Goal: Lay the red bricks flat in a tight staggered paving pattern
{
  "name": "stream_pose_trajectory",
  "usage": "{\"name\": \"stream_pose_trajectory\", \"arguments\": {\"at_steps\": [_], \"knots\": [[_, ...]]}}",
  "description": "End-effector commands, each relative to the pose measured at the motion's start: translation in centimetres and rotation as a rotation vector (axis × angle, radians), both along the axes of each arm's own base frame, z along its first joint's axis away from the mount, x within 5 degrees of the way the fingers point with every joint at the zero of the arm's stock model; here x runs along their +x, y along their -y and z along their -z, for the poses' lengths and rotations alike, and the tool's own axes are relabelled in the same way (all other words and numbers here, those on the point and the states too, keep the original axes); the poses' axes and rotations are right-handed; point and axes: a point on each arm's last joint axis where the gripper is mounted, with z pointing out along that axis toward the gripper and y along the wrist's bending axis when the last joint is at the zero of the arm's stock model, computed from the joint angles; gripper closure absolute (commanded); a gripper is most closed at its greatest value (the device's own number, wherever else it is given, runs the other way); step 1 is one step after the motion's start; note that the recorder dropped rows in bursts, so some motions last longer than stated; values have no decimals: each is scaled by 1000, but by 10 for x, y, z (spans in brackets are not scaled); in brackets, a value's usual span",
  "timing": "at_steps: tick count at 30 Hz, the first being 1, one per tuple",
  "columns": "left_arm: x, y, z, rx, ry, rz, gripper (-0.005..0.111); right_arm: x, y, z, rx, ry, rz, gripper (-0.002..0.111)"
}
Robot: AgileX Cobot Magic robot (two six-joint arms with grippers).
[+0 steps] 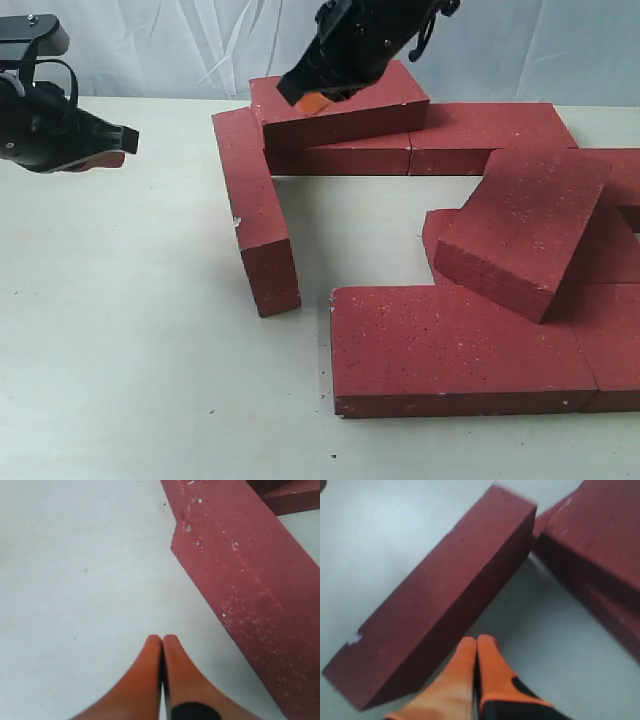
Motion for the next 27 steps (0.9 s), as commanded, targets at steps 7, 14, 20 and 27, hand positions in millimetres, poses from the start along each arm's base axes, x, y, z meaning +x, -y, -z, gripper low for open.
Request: {"name": "stream_pose_trajectory", "arguments": {"at_steps": [7,14,20,27], "knots": [[6,10,38,-155,-202,-19,107,1,2,61,-79,-176,152,109],[-4,55,49,-256,-270,197,107,2,-17,94,-16,-279,151,109],[-6,70,53,-260,-254,241,107,-8,-37,94,85,-342,107,109],[-11,72,43,-284,-245,289,107,-18,-56,87,178,-365,48,109]]}}
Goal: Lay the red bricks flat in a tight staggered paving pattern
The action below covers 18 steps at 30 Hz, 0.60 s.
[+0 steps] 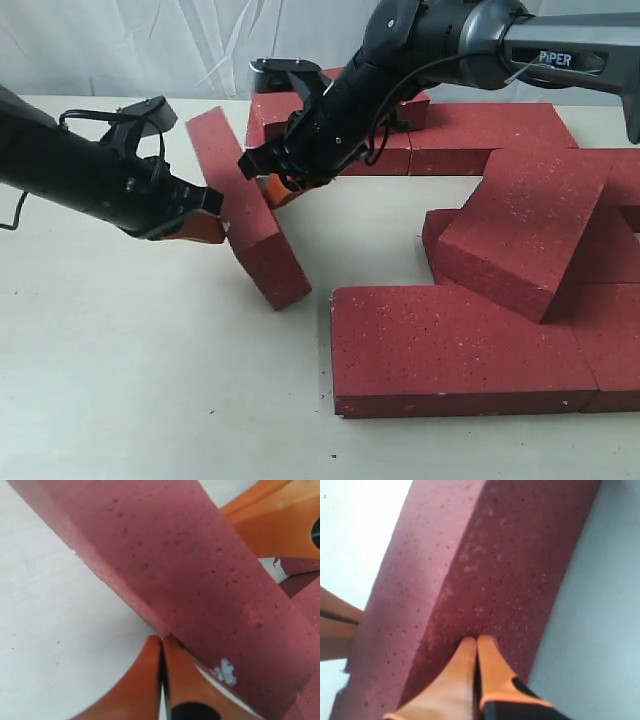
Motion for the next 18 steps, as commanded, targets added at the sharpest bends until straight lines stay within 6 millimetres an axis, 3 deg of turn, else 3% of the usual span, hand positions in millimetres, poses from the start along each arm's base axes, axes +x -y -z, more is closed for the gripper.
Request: {"name": "stream_pose_trajectory", "arguments": {"at_steps": [1,9,12,18], "knots": [[-5,4,-17,-49,26,22,107,-13,-18,-7,87,-38,-46,109],[-23,-10,-76,30,252,-6,107,-12,-23,-8,105,7,-54,109],[-24,-12,-79,42,267,-19,107,4,-10,-5,37,112,14,109],[-18,-16,-56,138,170,-15,107,24,24,4,-182,184,139,109]]}}
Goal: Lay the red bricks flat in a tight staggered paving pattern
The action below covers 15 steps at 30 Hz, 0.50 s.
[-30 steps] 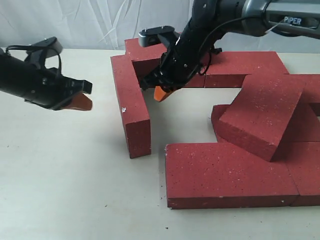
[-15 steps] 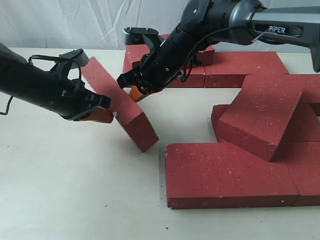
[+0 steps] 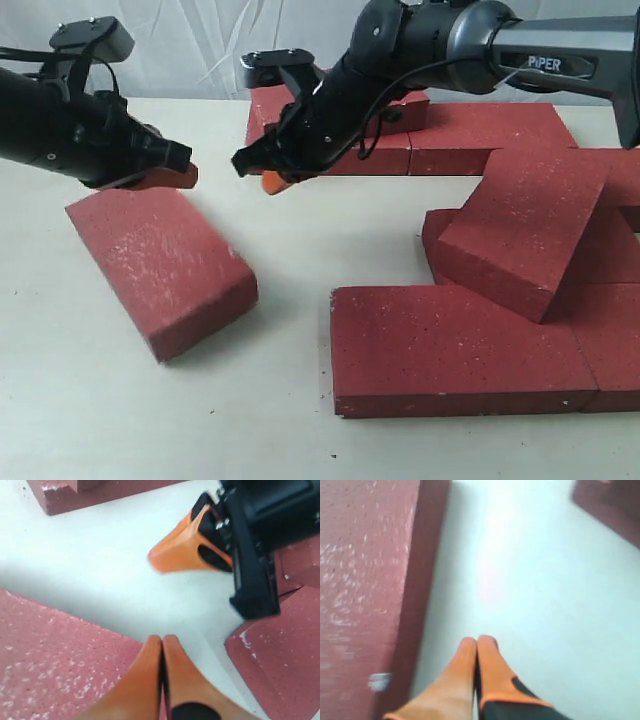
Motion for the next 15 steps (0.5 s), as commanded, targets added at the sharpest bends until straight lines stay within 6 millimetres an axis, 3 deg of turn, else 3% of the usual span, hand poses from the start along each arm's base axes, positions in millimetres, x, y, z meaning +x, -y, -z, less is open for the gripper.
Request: {"name": "stream_pose_trajectory", "arguments": {"at_steps": [1,6,10,12,15], "knots": [[4,-3,17,85,-57,-13,107,13,30,5,-174,31,78,109],[11,-28,7,159,23,-123,107,-7,33,-4,-216,-132,14,109],[14,-66,6,197,-3,-243,107,-51,1,-21,-159,-186,-323,109],[11,-84,11,219,-80,-304,107,-73,-17,-23,-175,-141,-425,109],[3,-105,23,234,-154,-380,107,-90,-41,-20,-181,-52,-482,109]]}}
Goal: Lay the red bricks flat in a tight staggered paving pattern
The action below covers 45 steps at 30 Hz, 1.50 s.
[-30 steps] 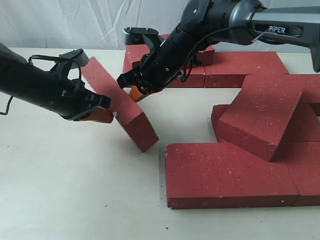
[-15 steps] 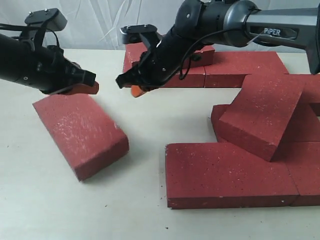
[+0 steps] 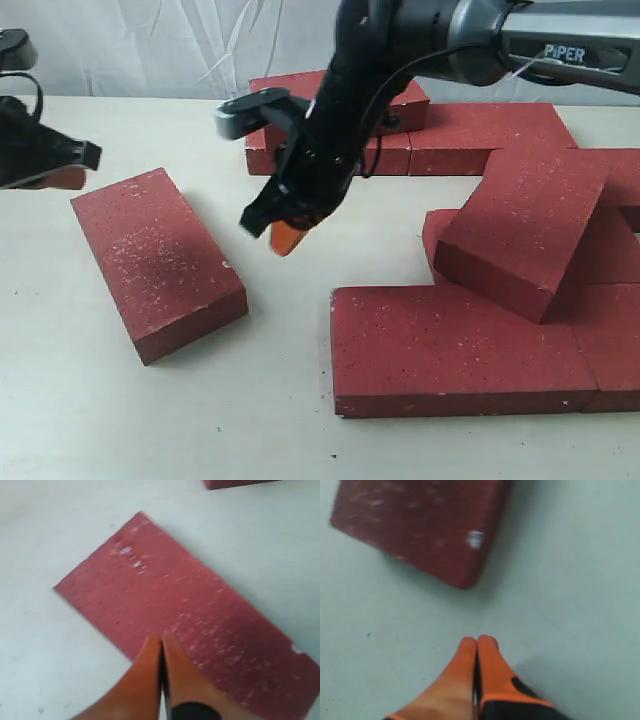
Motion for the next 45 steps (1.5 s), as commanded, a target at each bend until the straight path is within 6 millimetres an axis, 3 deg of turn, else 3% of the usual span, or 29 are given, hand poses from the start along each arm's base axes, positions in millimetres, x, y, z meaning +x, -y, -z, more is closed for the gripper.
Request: {"name": "stream_pose_trajectory", "arguments": {"at_steps": [1,6,10,14,19,29,38,45], "knots": [[-13,-28,16,9,-96,-119,107,-36,-38,-1,46,76,-156,109],[-21,-34,27,32,-22,-199,107,-77,-87,9,217,-60,-192,109],[-23,-35,28,35,-15,-217,107,-94,-122,12,271,13,-175,109],[-25,-52,28,25,-27,-293,107,-99,-147,19,187,50,-175,109],[-26,-80,26,-59,-9,-478,107,-89,-164,34,143,73,-149,109],[-23,-80,23,-110,29,-496,107,-83,-164,78,15,52,-116,109],[-22,-78,23,-125,35,-490,107,-72,-149,75,-121,114,-72,109],[-22,-77,23,-128,32,-486,107,-51,-130,70,-198,134,-4,109]]}}
